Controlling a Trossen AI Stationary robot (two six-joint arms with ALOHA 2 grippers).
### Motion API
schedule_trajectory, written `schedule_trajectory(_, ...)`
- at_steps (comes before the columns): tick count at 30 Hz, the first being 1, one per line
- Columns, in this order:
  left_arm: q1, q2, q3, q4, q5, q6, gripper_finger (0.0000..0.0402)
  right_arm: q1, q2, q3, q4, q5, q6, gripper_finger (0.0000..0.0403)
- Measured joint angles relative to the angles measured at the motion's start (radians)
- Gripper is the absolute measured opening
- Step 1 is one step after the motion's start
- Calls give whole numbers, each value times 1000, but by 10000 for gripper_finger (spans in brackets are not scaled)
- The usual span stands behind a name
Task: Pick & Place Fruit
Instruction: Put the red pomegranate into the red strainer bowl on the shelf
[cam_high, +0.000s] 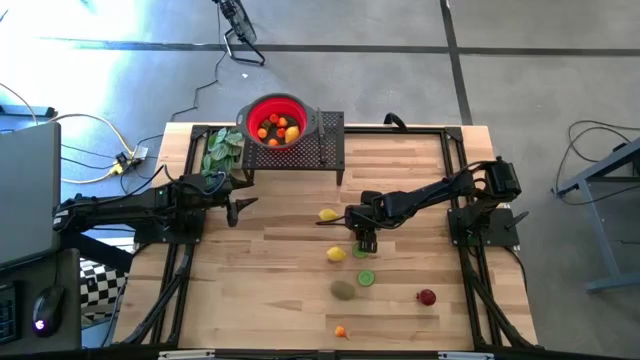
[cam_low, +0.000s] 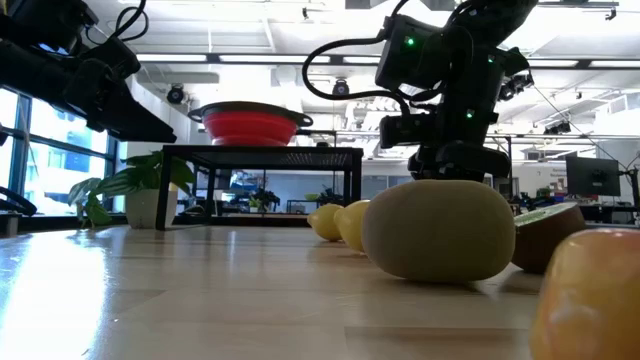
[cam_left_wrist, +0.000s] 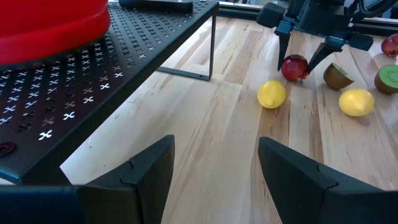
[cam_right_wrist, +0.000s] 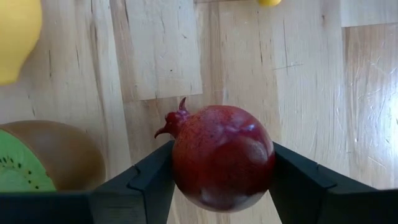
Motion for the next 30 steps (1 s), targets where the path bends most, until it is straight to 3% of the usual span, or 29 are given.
schedule_trajectory(11,0,0,0,0,0,0,228,0,-56,14,-9,30,0,212)
schedule_trajectory(19,0,0,0,-2,1,0,228,0,-144,80,9,157,0,212)
schedule_trajectory(27,0,0,0,-8,3,0,228,-5,-182,156,144,313,-76,213)
schedule_trajectory(30,0,0,0,-8,3,0,228,-25,-187,184,264,316,-133,212)
